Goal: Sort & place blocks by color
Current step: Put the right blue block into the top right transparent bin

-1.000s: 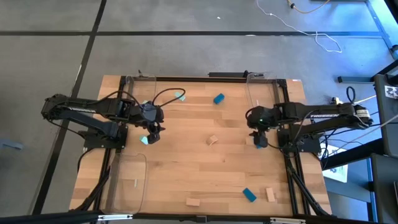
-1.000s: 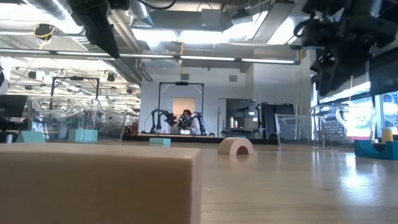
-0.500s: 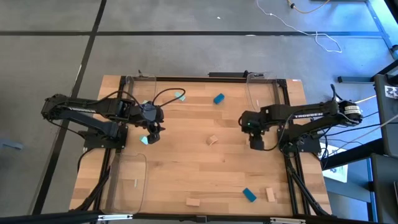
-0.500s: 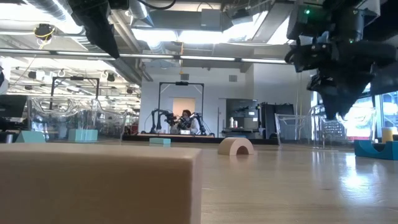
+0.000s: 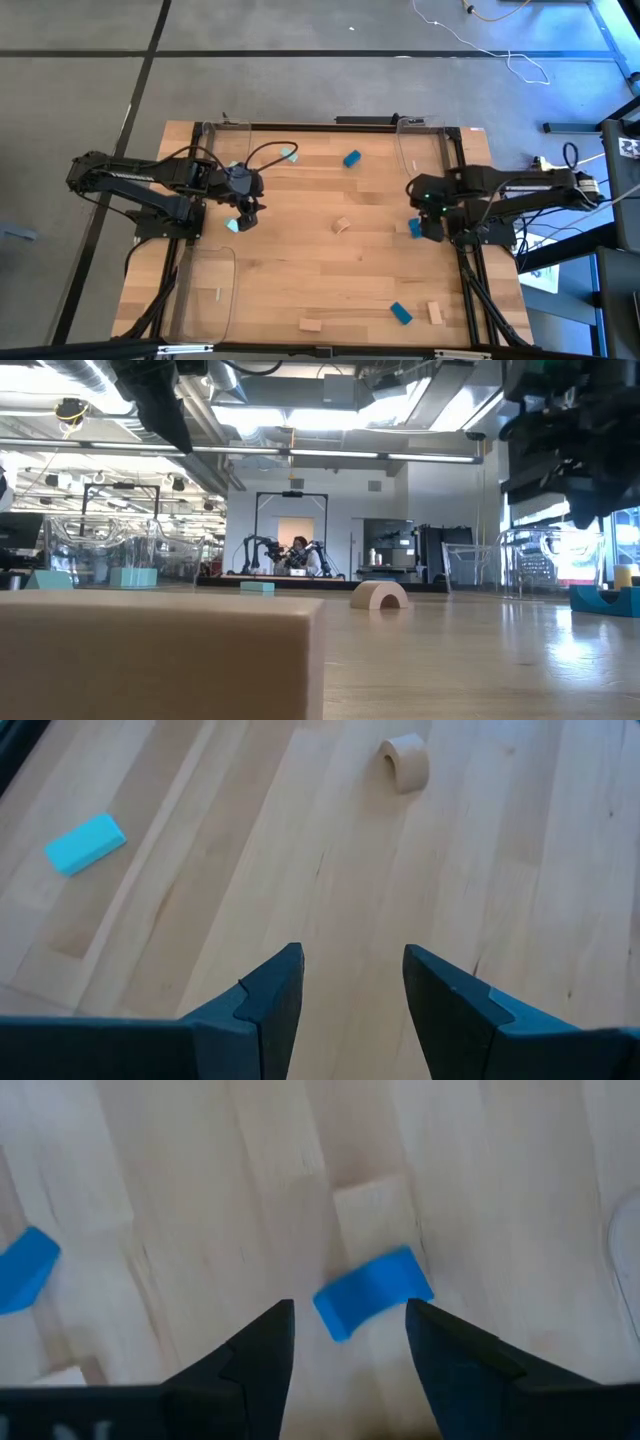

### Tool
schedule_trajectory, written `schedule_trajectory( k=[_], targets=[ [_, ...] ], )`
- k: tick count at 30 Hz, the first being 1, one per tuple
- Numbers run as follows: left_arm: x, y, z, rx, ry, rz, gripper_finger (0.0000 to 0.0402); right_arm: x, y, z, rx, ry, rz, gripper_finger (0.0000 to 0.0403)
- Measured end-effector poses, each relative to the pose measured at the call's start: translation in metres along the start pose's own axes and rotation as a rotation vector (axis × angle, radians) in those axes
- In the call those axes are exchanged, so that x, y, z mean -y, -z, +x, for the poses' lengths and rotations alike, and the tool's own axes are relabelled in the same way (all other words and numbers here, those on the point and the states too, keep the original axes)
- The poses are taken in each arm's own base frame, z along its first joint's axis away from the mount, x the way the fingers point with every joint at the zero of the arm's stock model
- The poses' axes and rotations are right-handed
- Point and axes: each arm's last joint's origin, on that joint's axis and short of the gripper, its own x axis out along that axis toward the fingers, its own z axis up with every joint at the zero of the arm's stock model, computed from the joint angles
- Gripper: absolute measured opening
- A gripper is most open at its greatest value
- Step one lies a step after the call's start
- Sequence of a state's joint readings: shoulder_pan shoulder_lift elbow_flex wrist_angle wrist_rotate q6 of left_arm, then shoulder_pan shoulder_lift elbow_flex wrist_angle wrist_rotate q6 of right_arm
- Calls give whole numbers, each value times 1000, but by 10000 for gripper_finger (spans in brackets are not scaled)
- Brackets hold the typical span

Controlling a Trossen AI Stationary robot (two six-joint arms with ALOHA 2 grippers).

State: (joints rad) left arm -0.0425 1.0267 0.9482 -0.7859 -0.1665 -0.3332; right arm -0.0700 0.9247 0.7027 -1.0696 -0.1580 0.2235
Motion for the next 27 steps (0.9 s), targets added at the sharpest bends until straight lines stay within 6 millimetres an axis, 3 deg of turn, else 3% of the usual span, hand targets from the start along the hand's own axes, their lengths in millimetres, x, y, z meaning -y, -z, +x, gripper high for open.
schedule_trajectory(
  k=[15, 27],
  targets=[
    [1, -5, 0, 53, 11, -6, 165, 2, 1, -1, 45, 70, -71, 194],
    [2, -5, 0, 53, 12, -6, 165, 4, -9, 19, -91, 105, -54, 194]
  ],
)
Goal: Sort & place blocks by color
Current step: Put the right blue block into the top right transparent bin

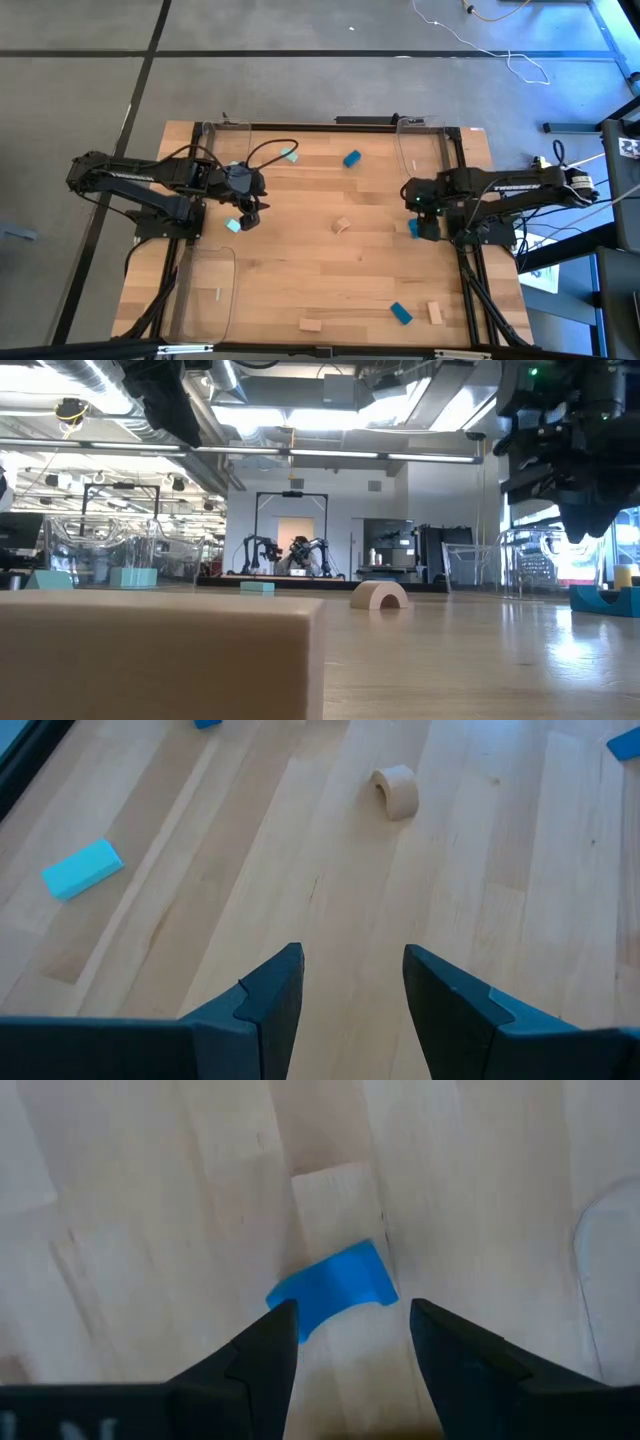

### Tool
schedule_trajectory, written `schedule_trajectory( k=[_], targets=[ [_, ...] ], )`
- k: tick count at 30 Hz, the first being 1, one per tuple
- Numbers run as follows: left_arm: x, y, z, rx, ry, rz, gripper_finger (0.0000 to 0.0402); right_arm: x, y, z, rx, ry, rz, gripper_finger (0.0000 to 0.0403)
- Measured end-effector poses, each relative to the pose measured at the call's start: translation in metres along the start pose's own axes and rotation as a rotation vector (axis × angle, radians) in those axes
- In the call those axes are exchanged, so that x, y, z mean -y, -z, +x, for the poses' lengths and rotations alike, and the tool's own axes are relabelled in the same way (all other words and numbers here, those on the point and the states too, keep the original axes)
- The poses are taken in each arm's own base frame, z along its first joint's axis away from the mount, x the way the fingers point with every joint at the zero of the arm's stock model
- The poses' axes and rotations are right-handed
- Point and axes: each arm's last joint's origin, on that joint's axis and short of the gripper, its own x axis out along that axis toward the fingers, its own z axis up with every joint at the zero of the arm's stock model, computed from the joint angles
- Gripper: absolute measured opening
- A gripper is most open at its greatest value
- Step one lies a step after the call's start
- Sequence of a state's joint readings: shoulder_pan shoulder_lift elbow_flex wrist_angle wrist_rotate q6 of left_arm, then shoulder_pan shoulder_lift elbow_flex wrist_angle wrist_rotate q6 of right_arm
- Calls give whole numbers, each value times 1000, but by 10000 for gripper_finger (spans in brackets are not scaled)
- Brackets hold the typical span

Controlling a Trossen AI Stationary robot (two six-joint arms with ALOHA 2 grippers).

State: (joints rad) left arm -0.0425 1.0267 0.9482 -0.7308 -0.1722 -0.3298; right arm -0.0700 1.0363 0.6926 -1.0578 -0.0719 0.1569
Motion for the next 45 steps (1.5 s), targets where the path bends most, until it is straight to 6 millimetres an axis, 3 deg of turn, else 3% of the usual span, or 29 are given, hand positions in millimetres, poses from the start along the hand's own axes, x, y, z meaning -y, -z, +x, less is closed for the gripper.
schedule_trajectory(
  k=[15, 34, 45],
  targets=[
    [0, 0, 0, 0, -1, 1, 165, 0, -14, 33, -205, 32, 15, 194],
    [0, 0, 0, 0, -2, 1, 165, -1, -21, 41, -194, 26, 40, 194],
    [0, 0, 0, 0, -2, 39, 165, 2, -26, 67, -337, 112, 70, 194]
  ],
)
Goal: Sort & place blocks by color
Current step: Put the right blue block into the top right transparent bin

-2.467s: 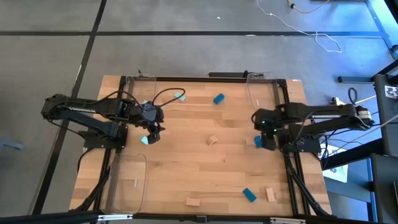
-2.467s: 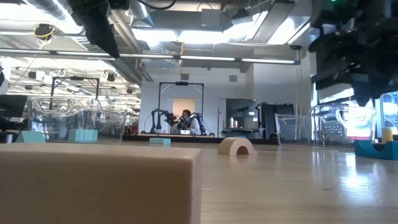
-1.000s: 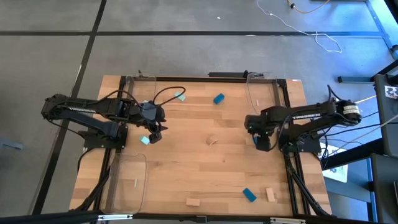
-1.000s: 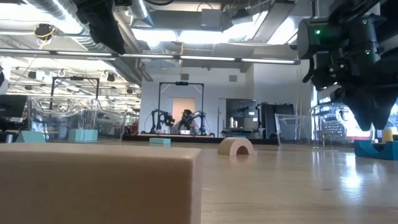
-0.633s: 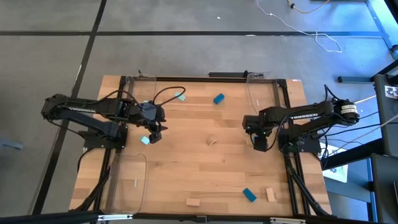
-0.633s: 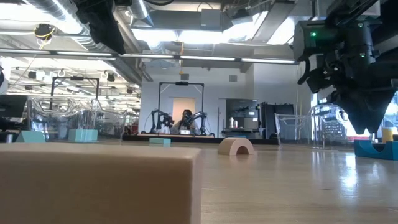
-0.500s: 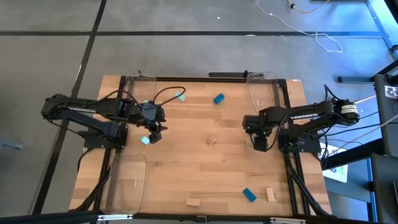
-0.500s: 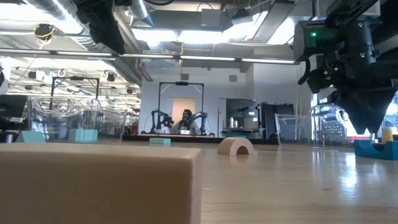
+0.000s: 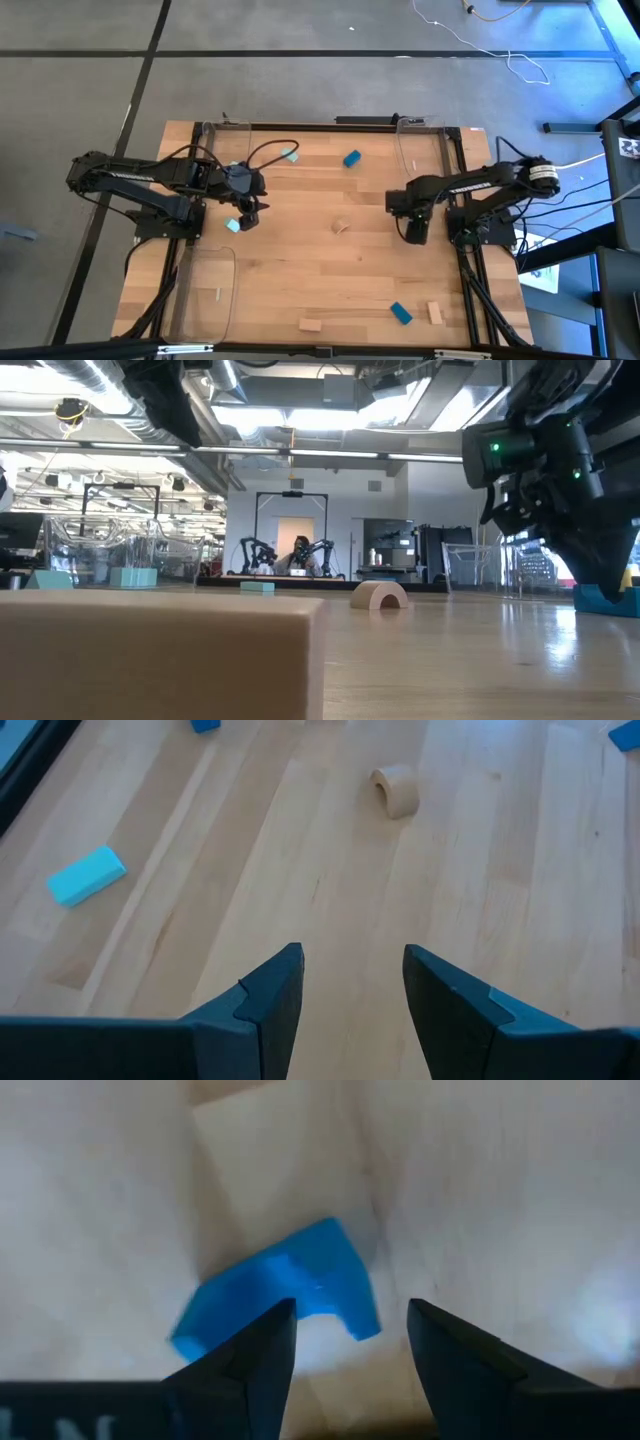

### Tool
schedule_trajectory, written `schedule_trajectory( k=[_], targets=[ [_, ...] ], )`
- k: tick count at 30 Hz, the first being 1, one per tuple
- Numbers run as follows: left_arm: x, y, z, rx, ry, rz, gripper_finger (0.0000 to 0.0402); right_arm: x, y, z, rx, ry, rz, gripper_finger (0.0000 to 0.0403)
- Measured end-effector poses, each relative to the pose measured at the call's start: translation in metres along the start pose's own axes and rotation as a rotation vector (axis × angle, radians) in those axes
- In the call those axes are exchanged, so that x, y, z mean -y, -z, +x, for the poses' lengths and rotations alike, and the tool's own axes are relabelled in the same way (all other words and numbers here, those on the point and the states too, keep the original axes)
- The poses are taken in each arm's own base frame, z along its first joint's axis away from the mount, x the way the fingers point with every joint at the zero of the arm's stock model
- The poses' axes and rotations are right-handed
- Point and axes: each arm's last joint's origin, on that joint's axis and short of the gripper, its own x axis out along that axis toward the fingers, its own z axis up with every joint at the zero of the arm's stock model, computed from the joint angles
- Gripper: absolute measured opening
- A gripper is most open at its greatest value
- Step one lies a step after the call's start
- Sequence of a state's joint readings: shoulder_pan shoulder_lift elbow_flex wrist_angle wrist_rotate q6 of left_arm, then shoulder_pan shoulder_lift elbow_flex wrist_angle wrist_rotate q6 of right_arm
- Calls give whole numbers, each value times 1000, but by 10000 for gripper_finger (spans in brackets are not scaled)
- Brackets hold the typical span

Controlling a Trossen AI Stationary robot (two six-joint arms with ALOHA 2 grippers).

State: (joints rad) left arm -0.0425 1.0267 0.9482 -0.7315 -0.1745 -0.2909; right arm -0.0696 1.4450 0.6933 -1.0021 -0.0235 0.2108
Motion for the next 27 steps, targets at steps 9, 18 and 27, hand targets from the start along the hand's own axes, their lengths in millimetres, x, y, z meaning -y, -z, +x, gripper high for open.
schedule_trajectory(
  k=[9, 18, 27],
  targets=[
    [0, 0, 0, 0, 0, 15, 165, -3, -12, 9, 24, -11, 19, 189],
    [0, 0, 0, 0, 0, 14, 165, -5, -19, 7, 90, -56, 9, 67],
    [0, 0, 0, 0, 0, 13, 165, -7, -27, -3, 136, -135, 23, 37]
  ],
)
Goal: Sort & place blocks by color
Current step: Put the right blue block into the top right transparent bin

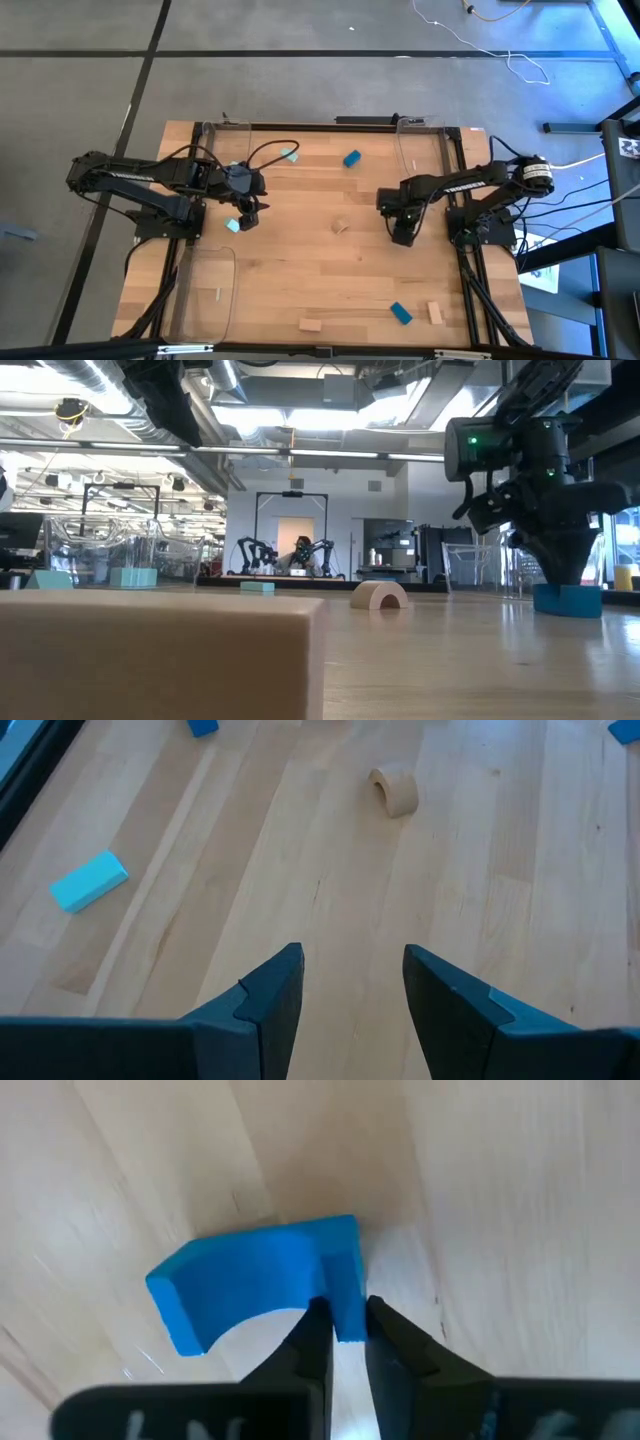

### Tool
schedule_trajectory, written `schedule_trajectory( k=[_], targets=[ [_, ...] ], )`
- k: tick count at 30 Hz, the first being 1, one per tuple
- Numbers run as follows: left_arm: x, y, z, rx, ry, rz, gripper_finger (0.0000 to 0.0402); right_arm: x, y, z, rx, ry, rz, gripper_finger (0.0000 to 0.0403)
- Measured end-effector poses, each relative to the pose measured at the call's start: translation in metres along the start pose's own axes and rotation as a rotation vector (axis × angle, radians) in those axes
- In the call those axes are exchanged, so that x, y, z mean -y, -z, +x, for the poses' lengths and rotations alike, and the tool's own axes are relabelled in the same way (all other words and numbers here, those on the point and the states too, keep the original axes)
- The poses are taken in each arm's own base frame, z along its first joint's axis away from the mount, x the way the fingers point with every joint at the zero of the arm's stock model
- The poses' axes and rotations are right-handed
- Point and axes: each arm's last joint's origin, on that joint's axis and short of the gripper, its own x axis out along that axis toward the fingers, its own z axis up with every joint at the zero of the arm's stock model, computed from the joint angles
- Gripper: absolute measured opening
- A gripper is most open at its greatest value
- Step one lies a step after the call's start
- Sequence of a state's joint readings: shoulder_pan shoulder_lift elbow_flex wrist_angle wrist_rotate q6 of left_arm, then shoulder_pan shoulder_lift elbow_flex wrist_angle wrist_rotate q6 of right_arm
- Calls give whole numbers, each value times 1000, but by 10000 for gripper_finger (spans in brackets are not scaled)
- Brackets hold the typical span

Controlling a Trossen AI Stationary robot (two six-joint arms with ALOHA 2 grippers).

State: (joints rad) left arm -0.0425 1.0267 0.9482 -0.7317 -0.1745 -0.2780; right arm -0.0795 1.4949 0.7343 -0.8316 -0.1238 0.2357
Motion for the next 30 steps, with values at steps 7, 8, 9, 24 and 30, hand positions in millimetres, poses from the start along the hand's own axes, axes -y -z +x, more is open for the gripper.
schedule_trajectory(
  k=[7, 8, 9, 24, 30],
  targets=[
    [0, 0, 0, 0, 0, -1, 165, 6, -10, -34, 103, 21, 51, 31],
    [0, 0, 0, 0, 0, -1, 165, 8, -11, -40, 110, 17, 54, 31],
    [0, 0, 0, 0, 0, -1, 165, 9, -10, -46, 116, 16, 62, 31],
    [0, -3, 0, 34, -24, 32, 165, 66, 17, -138, 259, 215, 456, 31],
    [-4, -15, 0, 163, -101, 77, 165, 98, 29, -146, 276, 298, 625, 31]
  ],
)
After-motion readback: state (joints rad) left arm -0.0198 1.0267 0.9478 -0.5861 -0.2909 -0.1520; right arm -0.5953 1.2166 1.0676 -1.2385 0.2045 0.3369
